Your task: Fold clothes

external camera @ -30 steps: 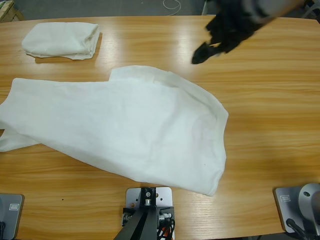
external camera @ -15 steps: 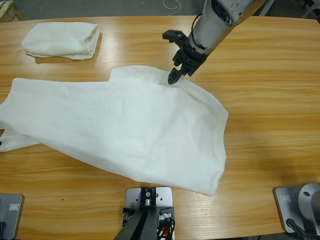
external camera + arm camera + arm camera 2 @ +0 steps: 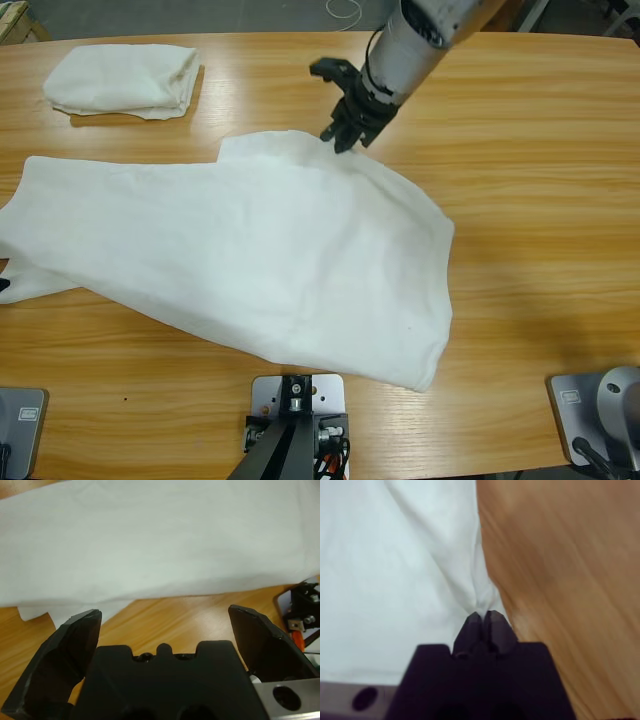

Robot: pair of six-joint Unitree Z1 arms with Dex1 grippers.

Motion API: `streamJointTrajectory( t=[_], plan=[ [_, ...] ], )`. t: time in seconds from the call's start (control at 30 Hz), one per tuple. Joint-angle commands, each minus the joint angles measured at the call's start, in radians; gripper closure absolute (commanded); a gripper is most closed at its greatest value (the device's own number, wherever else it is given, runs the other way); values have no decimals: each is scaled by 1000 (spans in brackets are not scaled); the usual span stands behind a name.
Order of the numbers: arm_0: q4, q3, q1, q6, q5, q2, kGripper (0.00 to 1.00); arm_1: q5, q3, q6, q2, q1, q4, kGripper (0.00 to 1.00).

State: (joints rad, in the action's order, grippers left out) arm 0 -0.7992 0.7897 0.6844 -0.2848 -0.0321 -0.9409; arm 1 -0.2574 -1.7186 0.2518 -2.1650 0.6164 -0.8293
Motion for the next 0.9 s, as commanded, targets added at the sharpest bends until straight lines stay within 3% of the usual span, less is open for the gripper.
streamJointTrajectory(
  t=[0.03,0.13,0.23,0.4,0.6,0.63,0.67,0.7,0.8,0.9],
  plan=[
    [-5,0,9,-7,-5,-31,0,-51,-120,-53,-104,-12,-94,1000],
    [-6,0,9,-6,-5,-36,0,8,-199,-77,-121,-75,-109,1000],
    [-6,1,9,-5,-5,-36,0,78,-350,-113,-150,-215,-154,1000],
    [-6,4,9,-5,-5,-44,0,52,-449,-204,-155,-434,-141,1000],
    [-8,6,9,-5,-5,-53,0,102,-440,-241,-180,-512,-143,1000],
    [-8,7,9,-5,-5,-57,0,102,-434,-252,-181,-502,-159,777],
    [-8,8,9,-5,-5,-60,0,113,-433,-254,-179,-485,-185,166],
    [-8,8,9,-3,-4,-62,0,140,-433,-253,-174,-467,-207,5],
    [-9,9,9,-2,-3,-64,0,266,-422,-265,-114,-411,-226,0],
    [-9,9,9,-2,-3,-64,0,299,-304,-392,9,-423,-218,0]
  ],
)
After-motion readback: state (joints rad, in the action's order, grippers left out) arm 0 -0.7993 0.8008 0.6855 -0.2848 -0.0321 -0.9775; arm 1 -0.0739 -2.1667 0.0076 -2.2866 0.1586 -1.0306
